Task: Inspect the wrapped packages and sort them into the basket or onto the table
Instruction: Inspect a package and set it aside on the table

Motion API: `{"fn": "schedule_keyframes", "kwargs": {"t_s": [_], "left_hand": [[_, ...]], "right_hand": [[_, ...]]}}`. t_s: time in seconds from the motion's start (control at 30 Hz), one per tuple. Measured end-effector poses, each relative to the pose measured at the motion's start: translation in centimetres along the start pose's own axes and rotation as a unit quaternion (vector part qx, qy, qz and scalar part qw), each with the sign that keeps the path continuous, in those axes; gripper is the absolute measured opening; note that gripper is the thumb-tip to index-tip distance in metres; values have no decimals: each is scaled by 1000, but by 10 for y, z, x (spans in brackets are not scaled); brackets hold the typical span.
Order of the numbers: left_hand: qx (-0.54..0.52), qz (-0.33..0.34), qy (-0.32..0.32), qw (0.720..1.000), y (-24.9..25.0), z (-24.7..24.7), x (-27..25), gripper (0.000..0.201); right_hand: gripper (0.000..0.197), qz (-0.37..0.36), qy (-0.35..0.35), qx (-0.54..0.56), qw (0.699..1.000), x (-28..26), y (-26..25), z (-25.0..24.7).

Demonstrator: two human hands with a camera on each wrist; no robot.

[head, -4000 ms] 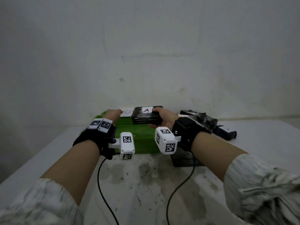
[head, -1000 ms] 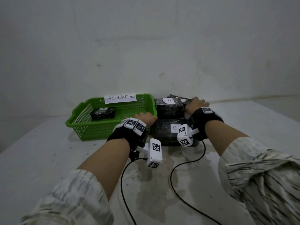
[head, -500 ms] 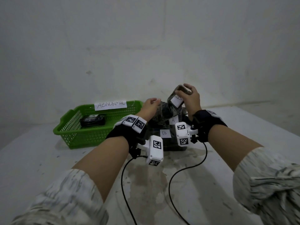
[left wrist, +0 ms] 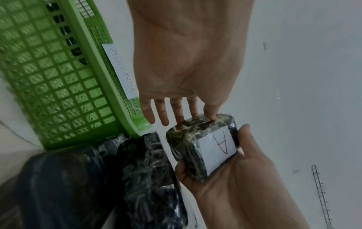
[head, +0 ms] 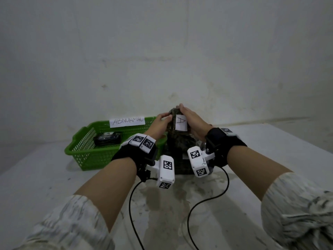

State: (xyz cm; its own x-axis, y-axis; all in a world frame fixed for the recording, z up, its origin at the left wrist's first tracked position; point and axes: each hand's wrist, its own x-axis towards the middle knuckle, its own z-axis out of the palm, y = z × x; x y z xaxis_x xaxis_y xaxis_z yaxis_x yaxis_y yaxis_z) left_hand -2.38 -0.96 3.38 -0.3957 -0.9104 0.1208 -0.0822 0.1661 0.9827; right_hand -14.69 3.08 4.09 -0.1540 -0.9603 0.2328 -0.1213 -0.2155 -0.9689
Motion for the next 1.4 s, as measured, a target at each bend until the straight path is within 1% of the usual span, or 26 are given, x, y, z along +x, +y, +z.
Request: {"fn": "schedule_keyframes", "kwargs": {"t_s": [0.1, 0.17, 0.23, 0.33, 0.4, 0.5, 0.57, 0.63, 0.7, 0.77, 0.87, 0.9, 0.97, 1.03, 1.13, 1.2, 1.23, 1.27, 1.37, 1.4], "left_hand": [[-6, 6, 5, 1000, 1, -6, 1, 41], [-32, 3, 1, 999, 1, -7, -1, 41], [-46, 11, 13, 999, 0, -8, -2, 41], [-48, 36, 33, 998, -1, -14, -1, 41], [-52, 42, 31, 997, -2, -19, -1, 39], [-69, 26, 8, 997, -5, -25, -7, 35], [-61, 19, 12, 998, -6, -27, -10, 39], [-44, 28, 31, 998, -6, -31, -10, 43], [-39, 34, 40, 998, -6, -35, -9, 45], [-48, 27, 28, 998, -7, -39, -8, 43], [-75, 10, -9, 997, -10, -43, -10, 44], [-77, 8, -15, 997, -11, -43, -10, 46], [-79, 11, -5, 997, -13, -43, -9, 47], [-87, 12, 12, 996, -14, -41, -9, 47], [-85, 14, 15, 996, -16, -38, -9, 45], [-85, 19, 18, 996, -16, -36, -9, 52], [-81, 32, 29, 996, -17, -36, -8, 54], [-70, 54, 47, 995, -17, -34, -9, 52], [-4, 122, 137, 983, -14, -32, -6, 33], [3, 130, 141, 982, -12, -33, -5, 28]], "right_hand": [[54, -22, 15, -42, 999, 2, 1, 6], [48, -39, 32, -62, 997, 1, -1, 9], [43, -50, 29, -53, 997, 1, -3, 13], [40, -26, 4, -23, 999, -3, -5, 20], [36, -9, -6, -3, 1000, -4, -3, 25], [35, -30, 5, -18, 999, -4, 2, 27], [36, -36, 4, -12, 999, -4, 4, 28], [34, -17, -10, 11, 1000, -4, 5, 31], [28, 0, -31, 28, 999, -5, 6, 35], [27, -3, -45, 28, 999, -5, 7, 36], [29, -15, -33, 23, 999, -7, 8, 32], [28, -15, -29, 26, 999, -8, 9, 31], [28, -11, -34, 27, 999, -10, 8, 32], [31, -7, -45, 19, 999, -11, 9, 32], [36, -2, -48, 12, 999, -12, 10, 30], [39, -10, -41, 2, 999, -13, 9, 30], [42, -20, -33, -11, 999, -14, 9, 30], [49, -32, -23, -23, 999, -14, 10, 31], [87, -35, -30, -32, 998, -15, 12, 35], [91, -31, -33, -16, 999, -14, 13, 36]]}}
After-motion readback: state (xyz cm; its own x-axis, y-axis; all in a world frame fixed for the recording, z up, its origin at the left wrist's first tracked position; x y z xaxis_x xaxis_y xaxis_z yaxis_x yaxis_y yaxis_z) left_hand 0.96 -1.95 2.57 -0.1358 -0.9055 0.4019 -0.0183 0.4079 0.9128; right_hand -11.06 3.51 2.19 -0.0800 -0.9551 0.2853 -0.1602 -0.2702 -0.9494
